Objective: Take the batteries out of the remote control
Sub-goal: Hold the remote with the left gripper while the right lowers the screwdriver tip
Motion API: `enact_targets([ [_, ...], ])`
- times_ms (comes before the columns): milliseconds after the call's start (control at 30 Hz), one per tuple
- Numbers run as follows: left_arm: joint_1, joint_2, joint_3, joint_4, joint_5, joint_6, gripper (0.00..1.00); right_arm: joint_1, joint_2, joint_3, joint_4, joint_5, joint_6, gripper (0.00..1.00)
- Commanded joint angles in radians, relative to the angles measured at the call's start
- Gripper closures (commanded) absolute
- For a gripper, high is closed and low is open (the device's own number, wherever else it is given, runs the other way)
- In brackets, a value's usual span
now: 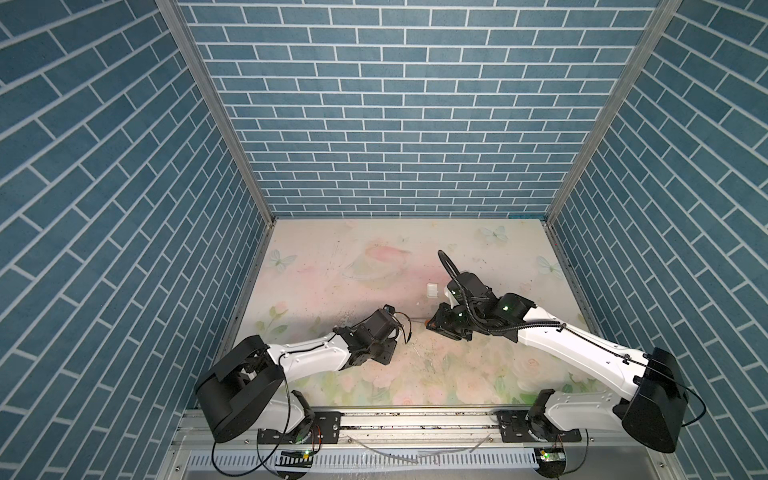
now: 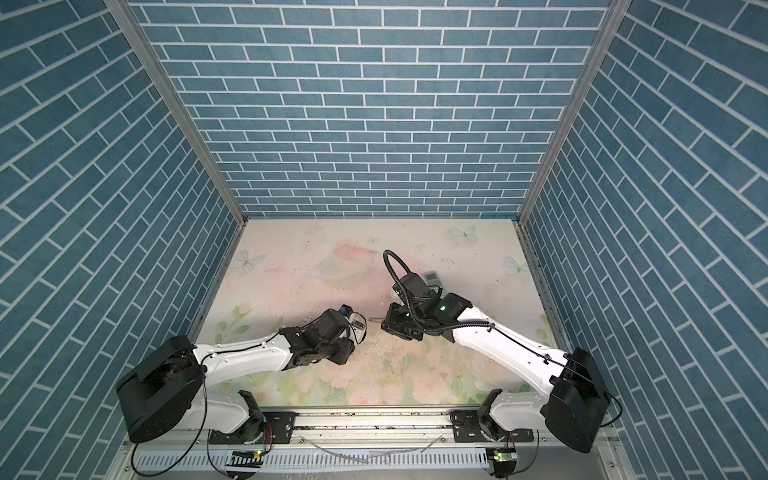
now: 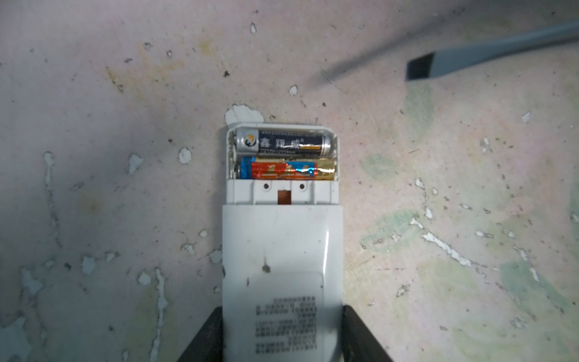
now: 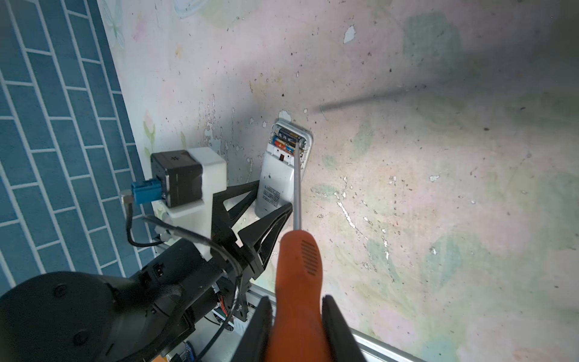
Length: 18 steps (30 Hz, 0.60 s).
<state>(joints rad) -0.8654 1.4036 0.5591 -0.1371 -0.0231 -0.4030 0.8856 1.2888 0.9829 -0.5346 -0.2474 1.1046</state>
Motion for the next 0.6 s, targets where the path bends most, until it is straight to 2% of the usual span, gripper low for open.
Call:
enact_targets([
  [0, -0.021, 0.057, -0.047, 0.014, 0.103, 0.001, 0.72, 0.007, 0.022, -0.039, 0.071, 0.008, 0.063, 1.00],
  [567, -0.021, 0.052, -0.065, 0.027, 0.100, -0.008, 0.73, 0.025, 0.041, -0.059, 0.047, 0.013, 0.078, 1.00],
])
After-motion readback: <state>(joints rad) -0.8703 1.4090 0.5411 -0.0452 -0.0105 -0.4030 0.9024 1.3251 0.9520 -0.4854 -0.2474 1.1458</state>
